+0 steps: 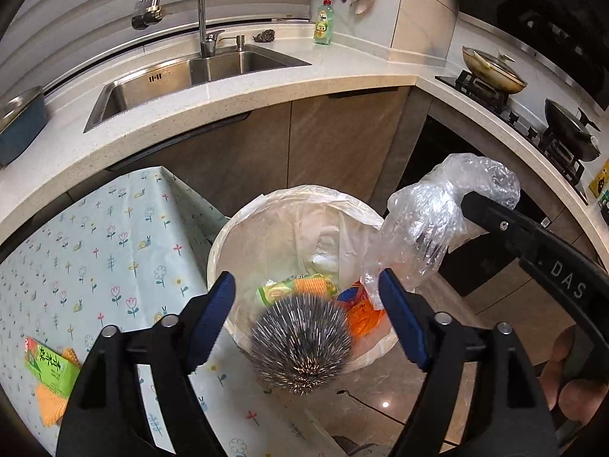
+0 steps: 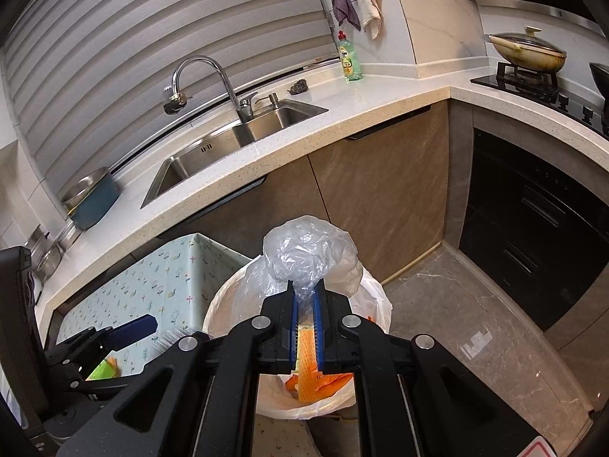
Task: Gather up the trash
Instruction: 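Carry the steel wool and clear bag over the bin and open both tools, then move both open tools back over the green carton and foam sleeve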
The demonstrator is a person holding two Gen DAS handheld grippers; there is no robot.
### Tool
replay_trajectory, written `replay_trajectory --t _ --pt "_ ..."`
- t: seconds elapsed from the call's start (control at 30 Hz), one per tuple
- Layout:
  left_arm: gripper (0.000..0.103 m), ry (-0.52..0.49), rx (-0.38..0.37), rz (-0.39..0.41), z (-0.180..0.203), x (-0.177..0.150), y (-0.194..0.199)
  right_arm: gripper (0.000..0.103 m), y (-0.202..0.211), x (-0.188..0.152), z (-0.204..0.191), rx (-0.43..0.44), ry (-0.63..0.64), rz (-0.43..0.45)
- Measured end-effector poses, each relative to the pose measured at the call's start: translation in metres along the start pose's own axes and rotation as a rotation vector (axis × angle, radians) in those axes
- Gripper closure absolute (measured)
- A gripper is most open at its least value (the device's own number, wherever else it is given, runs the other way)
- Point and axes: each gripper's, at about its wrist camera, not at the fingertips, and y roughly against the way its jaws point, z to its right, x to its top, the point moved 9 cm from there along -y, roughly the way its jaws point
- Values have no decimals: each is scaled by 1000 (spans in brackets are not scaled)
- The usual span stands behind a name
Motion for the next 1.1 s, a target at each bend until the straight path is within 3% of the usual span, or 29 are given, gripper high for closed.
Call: replay_trajectory --t 0.27,0.6,0.73,0.83,1.1 --pt "22 3 14 25 -3 6 5 96 -3 1 -5 7 12 -3" --pt "22 59 50 40 -36 6 12 95 -18 -2 -20 24 38 -28" --pt "18 82 73 53 -51 6 17 87 -22 -2 -28 17 47 -21" --pt "17 99 88 57 -62 4 21 68 -23 -1 -35 19 49 -10" --pt "15 148 124 75 -95 -2 35 63 -18 2 -63 45 81 6"
